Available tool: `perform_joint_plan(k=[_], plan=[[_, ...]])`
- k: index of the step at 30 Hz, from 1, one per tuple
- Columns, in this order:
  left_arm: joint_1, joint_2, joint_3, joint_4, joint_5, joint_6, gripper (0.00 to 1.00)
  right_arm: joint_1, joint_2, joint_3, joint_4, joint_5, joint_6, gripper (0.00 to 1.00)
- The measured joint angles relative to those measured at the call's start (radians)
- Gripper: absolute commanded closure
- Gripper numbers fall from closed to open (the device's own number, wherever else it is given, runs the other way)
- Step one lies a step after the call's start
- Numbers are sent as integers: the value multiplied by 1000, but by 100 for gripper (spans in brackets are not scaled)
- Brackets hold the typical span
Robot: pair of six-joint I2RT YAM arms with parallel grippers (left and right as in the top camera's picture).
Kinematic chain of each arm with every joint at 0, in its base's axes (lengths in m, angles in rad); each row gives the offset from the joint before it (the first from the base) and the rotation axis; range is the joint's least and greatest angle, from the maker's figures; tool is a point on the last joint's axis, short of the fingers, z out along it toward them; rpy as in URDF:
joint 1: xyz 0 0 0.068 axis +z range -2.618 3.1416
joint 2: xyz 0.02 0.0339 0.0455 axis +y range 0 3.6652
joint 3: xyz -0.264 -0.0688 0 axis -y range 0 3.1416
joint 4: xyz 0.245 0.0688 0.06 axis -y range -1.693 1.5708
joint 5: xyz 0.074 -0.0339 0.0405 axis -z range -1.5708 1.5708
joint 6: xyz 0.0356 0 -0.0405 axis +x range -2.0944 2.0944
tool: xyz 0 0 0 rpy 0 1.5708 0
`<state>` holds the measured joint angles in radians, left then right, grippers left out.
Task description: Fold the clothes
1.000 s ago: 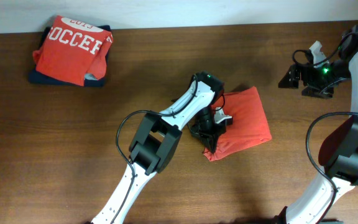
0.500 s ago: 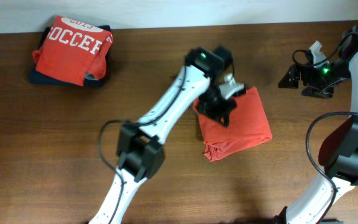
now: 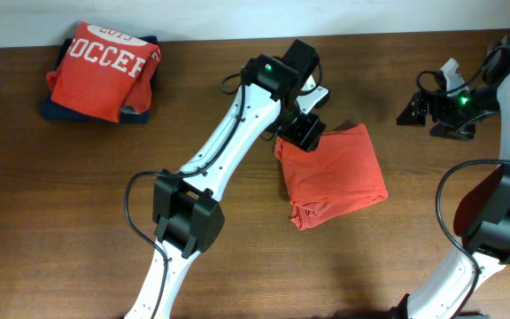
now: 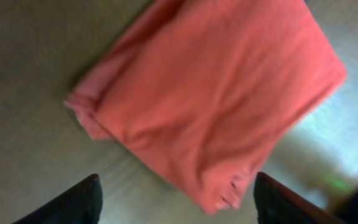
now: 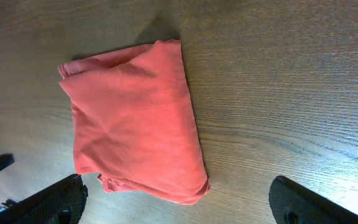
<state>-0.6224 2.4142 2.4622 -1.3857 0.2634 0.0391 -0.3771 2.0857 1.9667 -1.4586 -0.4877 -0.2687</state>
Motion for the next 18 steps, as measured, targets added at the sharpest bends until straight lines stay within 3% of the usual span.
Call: perform_joint_plan(k=[4, 18], plan=[[-4, 0, -58, 84, -54, 31, 13, 0, 0, 0, 0, 0, 0, 1], [-4, 0, -260, 285, -124, 165, 13, 0, 0, 0, 0, 0, 0, 1]])
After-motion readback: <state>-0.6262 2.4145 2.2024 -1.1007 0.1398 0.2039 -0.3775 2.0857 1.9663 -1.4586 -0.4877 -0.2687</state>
